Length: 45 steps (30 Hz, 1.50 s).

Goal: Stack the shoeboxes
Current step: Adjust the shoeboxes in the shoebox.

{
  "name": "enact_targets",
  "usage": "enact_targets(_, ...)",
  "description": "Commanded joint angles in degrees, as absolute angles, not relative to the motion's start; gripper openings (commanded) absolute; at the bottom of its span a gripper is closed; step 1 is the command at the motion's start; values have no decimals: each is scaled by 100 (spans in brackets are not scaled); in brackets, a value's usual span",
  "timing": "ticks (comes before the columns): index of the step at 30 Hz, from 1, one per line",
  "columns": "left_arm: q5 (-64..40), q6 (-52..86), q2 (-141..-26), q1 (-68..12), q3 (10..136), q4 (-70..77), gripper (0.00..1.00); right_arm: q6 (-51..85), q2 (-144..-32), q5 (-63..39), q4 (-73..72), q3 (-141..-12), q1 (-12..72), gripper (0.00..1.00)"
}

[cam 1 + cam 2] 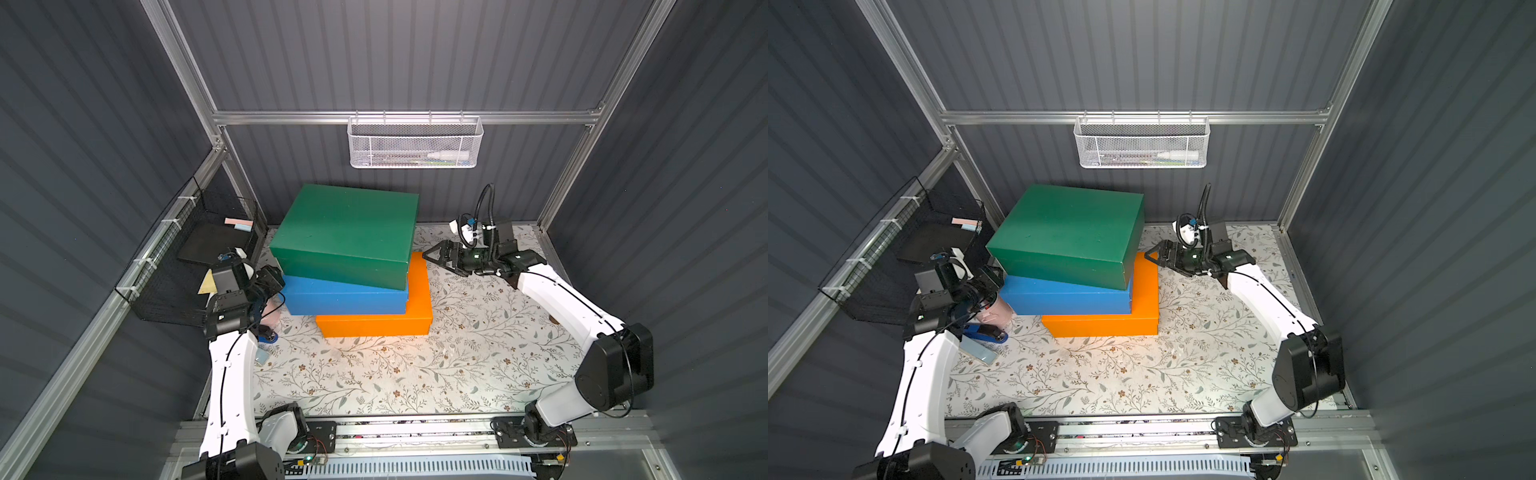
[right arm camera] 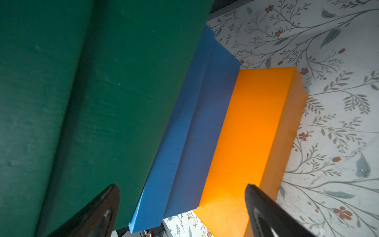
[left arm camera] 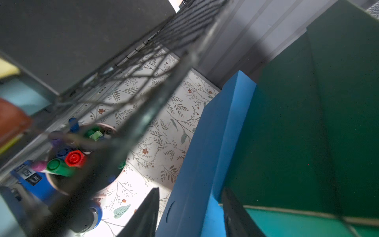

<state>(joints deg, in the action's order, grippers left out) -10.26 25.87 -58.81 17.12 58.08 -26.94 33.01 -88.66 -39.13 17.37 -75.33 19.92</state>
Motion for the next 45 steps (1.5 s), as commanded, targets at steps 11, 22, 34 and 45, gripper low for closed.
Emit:
enact_targets(11, -858, 3008, -5867, 1349, 5695, -3744, 54, 3289, -8802, -4047, 1635, -7498, 2021, 97)
enact_targets(22, -1098, 3103, -5746, 1189, 5716, -3560, 56, 3310, -8844, -4210, 1570, -7471, 2022, 97)
enact_targets(34, -1266, 3280, -5694, 624, 5733, -3573, 54, 3276, -8698, -4237, 1782, -7360, 2013, 97)
enact_targets(45, -1275, 3463, -5424, 430, 5533, -3647, 54, 3707, -8248, -4185, 2044, -6696, 1686, 96)
